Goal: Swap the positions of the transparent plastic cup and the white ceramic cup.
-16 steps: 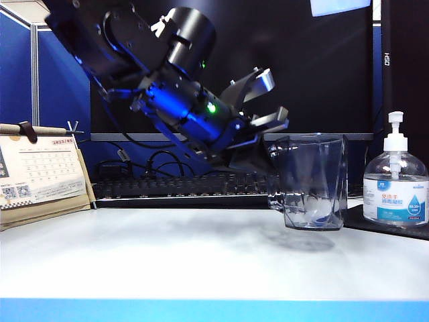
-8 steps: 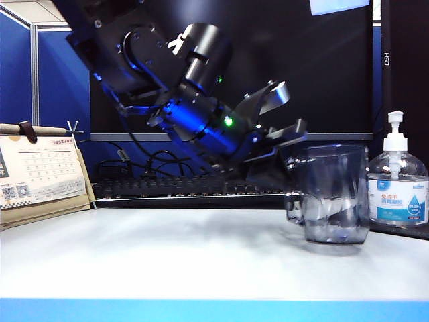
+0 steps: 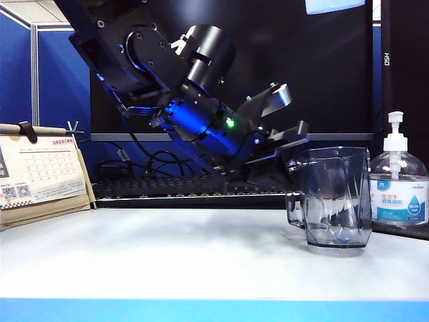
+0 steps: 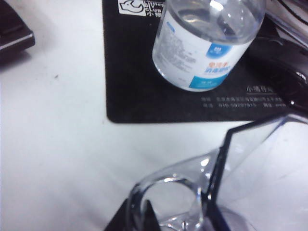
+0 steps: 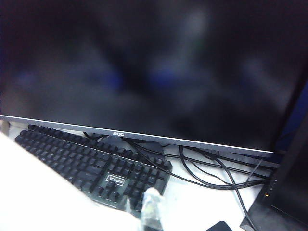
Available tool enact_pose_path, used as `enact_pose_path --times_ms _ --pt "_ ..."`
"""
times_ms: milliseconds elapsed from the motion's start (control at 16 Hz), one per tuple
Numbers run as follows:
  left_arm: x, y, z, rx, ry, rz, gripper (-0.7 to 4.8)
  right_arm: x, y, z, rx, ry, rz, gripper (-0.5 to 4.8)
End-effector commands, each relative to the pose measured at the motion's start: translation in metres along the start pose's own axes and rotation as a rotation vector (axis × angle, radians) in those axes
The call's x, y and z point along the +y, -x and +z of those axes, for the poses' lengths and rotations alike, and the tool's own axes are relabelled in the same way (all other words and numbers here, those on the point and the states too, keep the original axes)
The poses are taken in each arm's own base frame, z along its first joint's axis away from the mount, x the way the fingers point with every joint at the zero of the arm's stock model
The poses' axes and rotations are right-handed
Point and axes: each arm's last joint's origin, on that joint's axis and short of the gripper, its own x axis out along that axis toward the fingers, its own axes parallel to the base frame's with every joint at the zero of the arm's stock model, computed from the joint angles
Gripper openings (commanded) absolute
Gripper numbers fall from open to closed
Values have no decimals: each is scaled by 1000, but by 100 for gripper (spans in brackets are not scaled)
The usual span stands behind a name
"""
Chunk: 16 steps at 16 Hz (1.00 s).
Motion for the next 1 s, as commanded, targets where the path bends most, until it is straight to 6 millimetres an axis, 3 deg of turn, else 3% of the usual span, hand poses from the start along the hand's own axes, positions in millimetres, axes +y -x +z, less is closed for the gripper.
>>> enact_pose_path --times_ms 63,313,438,501,751,814,1002 --pt "0 -3 -2 2 4 -16 36 1 5 11 -74 -9 9 -5" --pt "0 -3 -2 2 24 -17 142 1 5 10 -70 -9 26 -5" --pt "0 -3 -2 8 31 -16 232 1 5 10 -69 -9 27 -5" --pt "0 -3 -3 12 32 -15 251 1 5 10 -66 -9 27 -5" --pt "0 -2 -10 90 54 -31 253 1 5 10 -66 -10 27 -5" --pt "-1 1 -9 113 78 -44 298 1 5 10 -65 -10 27 -5" --pt "-4 11 -3 138 81 -40 306 1 5 9 -53 -21 27 -5"
